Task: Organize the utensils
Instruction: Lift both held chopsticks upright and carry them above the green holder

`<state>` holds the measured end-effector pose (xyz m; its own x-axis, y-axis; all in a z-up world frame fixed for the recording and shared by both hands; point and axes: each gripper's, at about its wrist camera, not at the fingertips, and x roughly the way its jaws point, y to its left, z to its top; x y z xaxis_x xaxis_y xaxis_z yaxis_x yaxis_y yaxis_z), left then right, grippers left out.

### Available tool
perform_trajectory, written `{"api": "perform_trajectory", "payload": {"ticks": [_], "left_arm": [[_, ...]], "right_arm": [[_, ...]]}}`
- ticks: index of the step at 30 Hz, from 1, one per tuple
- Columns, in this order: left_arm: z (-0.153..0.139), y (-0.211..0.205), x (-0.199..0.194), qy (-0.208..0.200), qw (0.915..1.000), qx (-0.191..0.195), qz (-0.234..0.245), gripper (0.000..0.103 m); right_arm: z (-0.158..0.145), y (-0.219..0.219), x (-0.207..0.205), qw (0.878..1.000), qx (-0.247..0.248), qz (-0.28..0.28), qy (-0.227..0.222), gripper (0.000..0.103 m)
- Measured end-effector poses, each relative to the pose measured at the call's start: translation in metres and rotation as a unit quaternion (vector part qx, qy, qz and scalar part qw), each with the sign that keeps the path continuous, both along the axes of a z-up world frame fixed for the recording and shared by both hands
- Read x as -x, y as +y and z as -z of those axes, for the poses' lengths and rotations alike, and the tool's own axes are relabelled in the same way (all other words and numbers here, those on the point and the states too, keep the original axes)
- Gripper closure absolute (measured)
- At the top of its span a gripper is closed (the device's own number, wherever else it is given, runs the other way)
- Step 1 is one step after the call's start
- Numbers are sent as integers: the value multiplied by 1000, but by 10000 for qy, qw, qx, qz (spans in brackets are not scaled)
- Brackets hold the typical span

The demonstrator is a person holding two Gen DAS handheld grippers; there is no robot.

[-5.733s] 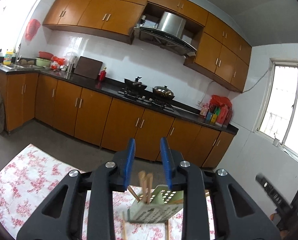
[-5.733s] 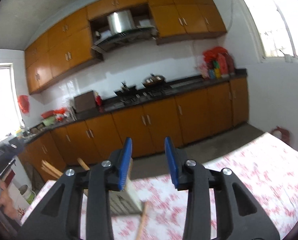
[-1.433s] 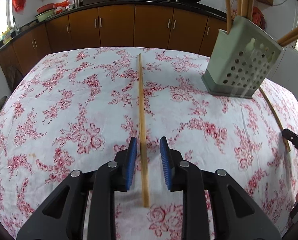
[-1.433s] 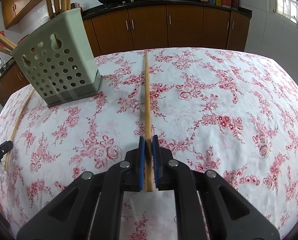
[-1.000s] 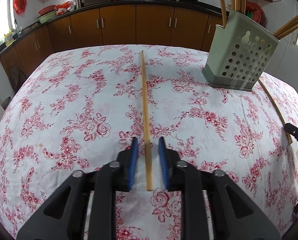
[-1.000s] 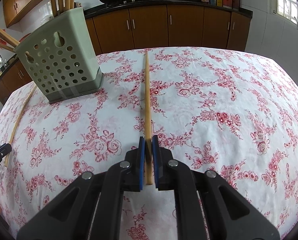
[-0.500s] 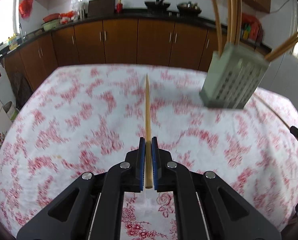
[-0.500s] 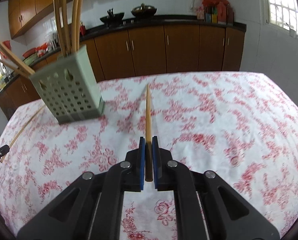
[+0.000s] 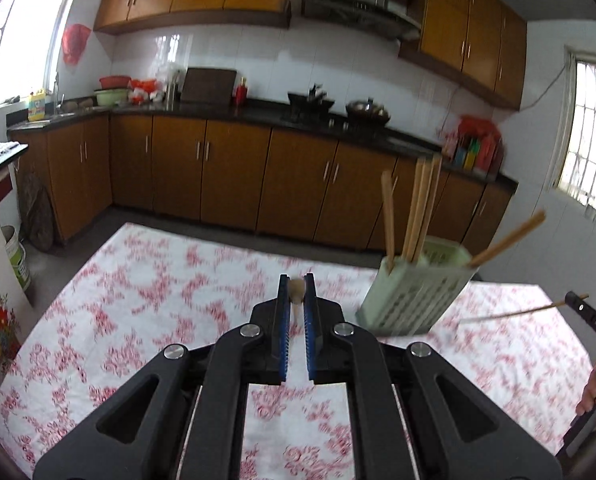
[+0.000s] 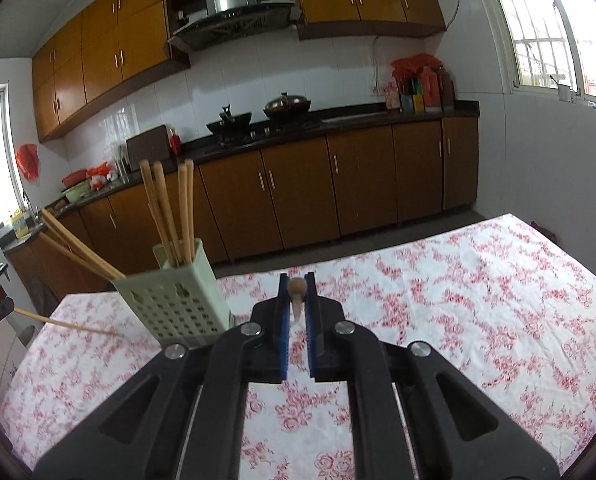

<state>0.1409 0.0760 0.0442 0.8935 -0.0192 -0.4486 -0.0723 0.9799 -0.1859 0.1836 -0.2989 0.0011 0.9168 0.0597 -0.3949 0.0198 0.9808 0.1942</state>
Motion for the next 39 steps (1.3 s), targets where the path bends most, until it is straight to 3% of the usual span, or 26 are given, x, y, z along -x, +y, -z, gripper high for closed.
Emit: {"api": "perform_trajectory", "payload": {"ticks": [12,25,31,39], "left_arm": [[-21,-3,2,-288,9996,-44,2,96],[-86,-37,14,-806,9943,97,689,96],[-117,-52,12,-1218,9894,227,756,96],[-142,-62,-13,-1650,9844,287,549,96]], "right_arm": [[-25,5,2,9998,54,-42,-209,95],[-120,21,27,9921,-258,-829,-902,95],[-154,37,32,9852,-215,-1040,-1345,95],[-161,59,8,9824,-102,-1066,-1532,95]]}}
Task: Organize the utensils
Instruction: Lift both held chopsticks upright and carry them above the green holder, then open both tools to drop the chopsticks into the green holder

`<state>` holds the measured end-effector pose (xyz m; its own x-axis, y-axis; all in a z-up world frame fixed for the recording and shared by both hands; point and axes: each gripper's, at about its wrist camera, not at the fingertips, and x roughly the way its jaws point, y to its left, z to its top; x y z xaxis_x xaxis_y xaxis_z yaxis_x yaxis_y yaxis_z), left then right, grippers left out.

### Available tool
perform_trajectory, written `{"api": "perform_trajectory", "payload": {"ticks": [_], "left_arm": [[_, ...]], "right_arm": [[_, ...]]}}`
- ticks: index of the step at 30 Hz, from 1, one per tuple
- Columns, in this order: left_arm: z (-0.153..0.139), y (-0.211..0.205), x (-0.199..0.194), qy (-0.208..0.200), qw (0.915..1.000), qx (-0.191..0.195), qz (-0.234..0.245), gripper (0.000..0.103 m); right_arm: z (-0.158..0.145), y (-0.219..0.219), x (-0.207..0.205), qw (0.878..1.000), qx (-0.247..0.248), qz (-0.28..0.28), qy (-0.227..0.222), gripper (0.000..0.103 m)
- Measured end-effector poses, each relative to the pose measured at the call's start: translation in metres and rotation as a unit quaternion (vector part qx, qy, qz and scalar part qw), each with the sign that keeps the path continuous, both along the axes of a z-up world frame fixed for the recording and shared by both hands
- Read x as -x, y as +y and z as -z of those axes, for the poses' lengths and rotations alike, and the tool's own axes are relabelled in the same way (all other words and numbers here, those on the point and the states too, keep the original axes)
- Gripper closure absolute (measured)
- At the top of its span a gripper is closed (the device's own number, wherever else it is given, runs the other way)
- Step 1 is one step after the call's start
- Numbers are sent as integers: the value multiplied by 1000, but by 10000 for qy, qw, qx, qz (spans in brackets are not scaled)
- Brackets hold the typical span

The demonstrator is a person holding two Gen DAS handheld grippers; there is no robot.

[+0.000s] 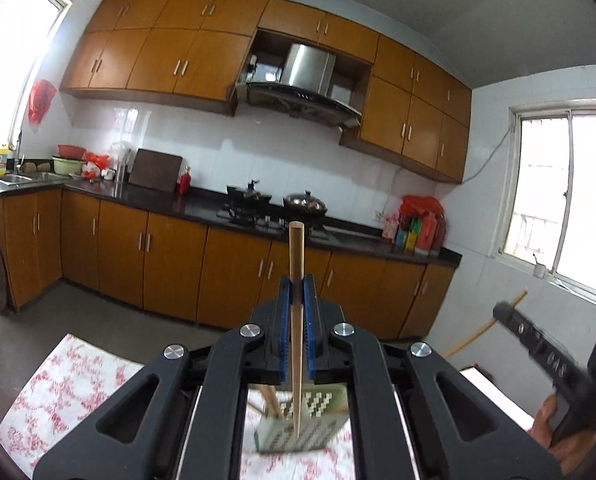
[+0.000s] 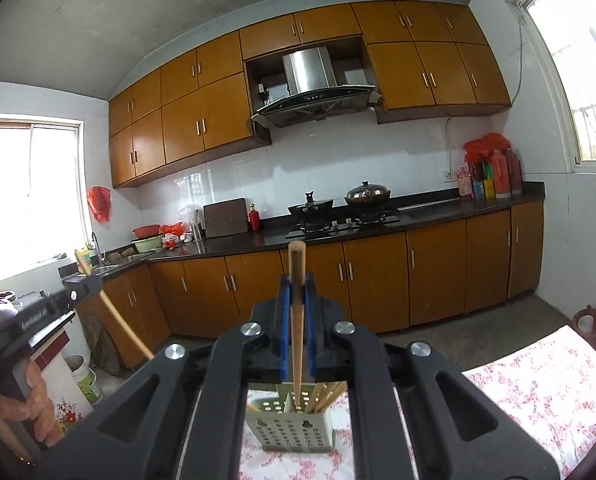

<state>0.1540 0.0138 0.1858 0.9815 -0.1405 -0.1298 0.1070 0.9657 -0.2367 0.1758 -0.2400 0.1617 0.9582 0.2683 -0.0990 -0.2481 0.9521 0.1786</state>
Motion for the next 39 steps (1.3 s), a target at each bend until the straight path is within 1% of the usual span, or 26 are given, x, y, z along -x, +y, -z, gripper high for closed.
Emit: {"api": "perform_trajectory", "payload": {"ticks": [5,9,15,21,29,37,39], "left_arm": [[-1,-2,-22,-130,9996,194,-181,96],[10,-8,-34,-251,9990,117,-361,96],[43,-14,-57,48,9991,231,-343,96],[62,-19,-60,244,9991,230,-244,96],[70,-22,-63,436,9988,130,-170,96],[71,-22,-65,554,9983,114,-122,96],[71,-23,-64,586,9981,144,-84,96]], "right_arm": [[4,3,-20,9999,-104,-21,39,95],[14,4,-36,9998,-110,-34,145,95],[36,8,-61,9990,-106,-16,442,95],[52,13,-73,9981,-68,-47,616,95],[62,22,-74,9975,-11,-89,708,95],[63,22,-75,9971,-1,-45,765,95],[63,24,-73,9972,75,22,748,91]]}}
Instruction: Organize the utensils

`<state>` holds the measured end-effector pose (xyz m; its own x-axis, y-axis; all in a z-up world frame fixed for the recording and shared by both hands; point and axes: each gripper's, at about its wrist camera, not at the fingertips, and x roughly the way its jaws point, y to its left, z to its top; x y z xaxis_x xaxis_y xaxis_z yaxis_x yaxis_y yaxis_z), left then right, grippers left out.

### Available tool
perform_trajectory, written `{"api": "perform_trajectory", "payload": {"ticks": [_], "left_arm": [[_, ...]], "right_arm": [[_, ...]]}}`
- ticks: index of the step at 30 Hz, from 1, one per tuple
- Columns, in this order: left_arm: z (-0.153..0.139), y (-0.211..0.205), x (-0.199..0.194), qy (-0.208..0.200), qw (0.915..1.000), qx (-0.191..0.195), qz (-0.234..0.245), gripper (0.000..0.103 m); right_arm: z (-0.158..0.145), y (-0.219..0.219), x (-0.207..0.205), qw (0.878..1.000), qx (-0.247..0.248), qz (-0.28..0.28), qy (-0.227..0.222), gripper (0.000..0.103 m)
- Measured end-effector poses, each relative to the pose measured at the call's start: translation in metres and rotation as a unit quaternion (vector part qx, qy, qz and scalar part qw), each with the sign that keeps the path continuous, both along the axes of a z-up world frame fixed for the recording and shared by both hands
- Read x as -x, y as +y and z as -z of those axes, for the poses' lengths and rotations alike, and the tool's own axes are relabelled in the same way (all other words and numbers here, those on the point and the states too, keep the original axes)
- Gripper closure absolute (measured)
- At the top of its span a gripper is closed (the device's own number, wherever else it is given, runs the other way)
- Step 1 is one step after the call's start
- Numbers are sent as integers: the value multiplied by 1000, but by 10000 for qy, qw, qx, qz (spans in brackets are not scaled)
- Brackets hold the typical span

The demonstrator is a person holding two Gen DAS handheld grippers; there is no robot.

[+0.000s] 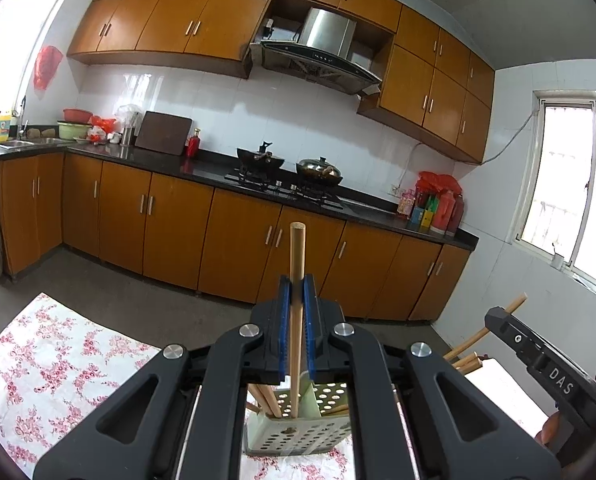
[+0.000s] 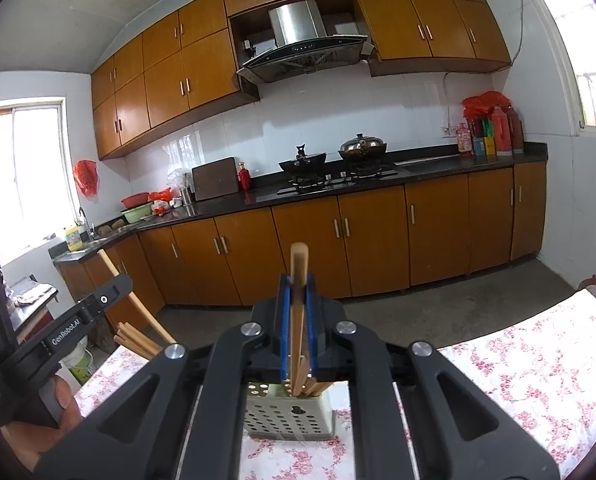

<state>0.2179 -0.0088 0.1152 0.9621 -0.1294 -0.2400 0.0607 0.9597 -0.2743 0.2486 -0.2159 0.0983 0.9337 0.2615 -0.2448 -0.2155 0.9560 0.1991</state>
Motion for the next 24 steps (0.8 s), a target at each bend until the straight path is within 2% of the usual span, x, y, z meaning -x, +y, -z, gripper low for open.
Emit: {"api": "perform_trajectory", "payload": {"ticks": [1,2,3,4,6,10,15,16,17,18,19,20,23,24], "left_arm": [[-1,1,1,-7,10000,22,10,95],[-2,2,2,-16,10000,29,14,91],[-3,3,3,-27,10000,29,4,86],[-6,5,6,-51,10000,36,-36,69],[-9,8,9,-106,9999,75,-89,58],[-18,16,17,-199,9997,74,-149,54],[-23,25,30,-283,9992,-15,-267,41],[-24,27,33,-290,9992,-36,-284,35],[-24,29,35,-291,9991,-51,-296,31],[-25,31,40,-309,9990,-78,-315,23],[-25,33,45,-338,9989,-102,-316,15],[-25,35,49,-364,9988,-129,-306,11],[-26,38,69,-456,9983,-262,-236,2],[-25,39,75,-469,9982,-304,-202,2]], "right_arm": [[-1,2,2,10000,40,43,-39,87],[-3,2,4,9999,81,77,-80,76],[-4,2,5,9998,102,109,-119,71],[-6,3,7,9997,127,136,-158,70],[-7,1,10,9996,144,168,-171,67],[-9,-4,14,9993,149,281,-199,60],[-10,-9,24,9988,181,394,-243,48],[-11,-10,27,9986,190,431,-261,45],[-12,-10,30,9983,199,464,-279,37],[-13,-11,35,9979,221,521,-323,24],[-15,-13,39,9974,238,575,-373,16],[-17,-14,47,9962,268,667,-490,4],[-19,-13,71,9916,475,924,-768,4],[-18,-12,78,9901,572,986,-819,4]]}}
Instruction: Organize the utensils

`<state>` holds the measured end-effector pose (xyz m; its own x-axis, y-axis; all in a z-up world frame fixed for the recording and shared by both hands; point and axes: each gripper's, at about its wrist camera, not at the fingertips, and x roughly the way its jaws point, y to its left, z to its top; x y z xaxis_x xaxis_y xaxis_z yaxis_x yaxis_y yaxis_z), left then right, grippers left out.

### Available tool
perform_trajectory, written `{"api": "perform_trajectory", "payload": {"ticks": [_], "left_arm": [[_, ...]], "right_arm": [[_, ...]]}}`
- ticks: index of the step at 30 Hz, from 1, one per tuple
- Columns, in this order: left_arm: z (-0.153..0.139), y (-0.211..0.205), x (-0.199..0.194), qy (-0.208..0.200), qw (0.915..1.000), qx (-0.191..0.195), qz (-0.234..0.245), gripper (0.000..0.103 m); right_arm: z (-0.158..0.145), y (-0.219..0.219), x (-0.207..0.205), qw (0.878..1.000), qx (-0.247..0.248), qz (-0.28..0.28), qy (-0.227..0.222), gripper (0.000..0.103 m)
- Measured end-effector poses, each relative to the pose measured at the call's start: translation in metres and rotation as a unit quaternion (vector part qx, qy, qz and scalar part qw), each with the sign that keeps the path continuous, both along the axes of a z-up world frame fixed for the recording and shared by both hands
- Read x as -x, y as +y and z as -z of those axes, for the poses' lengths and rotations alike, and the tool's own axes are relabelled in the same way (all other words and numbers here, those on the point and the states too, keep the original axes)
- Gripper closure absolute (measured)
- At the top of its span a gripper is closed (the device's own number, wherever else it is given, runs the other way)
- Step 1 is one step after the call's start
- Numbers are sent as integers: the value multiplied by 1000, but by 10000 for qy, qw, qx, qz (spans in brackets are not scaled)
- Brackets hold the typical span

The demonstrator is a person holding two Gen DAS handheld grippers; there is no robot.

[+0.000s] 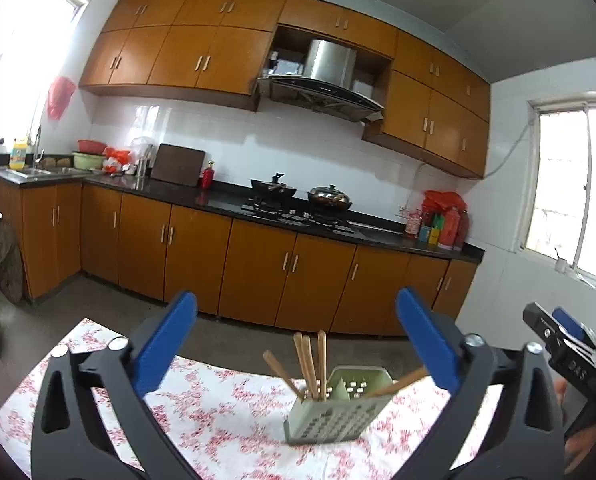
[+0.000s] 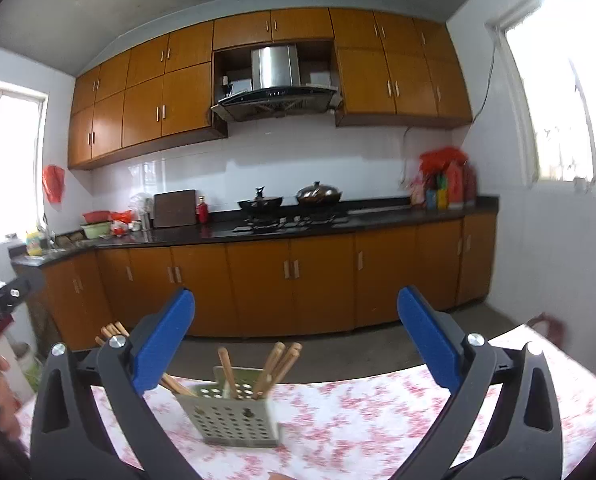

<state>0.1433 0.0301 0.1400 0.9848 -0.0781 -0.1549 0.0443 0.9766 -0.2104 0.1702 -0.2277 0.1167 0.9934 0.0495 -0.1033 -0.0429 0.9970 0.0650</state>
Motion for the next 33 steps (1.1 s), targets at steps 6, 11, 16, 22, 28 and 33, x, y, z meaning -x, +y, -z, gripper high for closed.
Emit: {"api": "perform_trajectory", "payload": {"ticks": [6,11,16,22,28,33], "left_arm": [[19,0,37,66,9992,-374,-81,2],[45,-10,62,207,9964,-793,-203,2],[70,-19,82,246,9926,-1151,-306,2],[88,-24,96,341,9930,-1091,-302,2],[108,-27,108,456,9916,-1154,-365,2],[121,-27,112,615,9918,-1066,-356,2]], "right_arm": [[17,8,39,9991,398,167,20,4],[42,12,62,9991,302,7,290,4],[69,12,79,9981,66,-228,570,4],[94,21,98,9971,275,-245,665,4],[112,25,111,9964,410,-199,720,4],[125,25,116,9953,407,-221,856,4]]}}
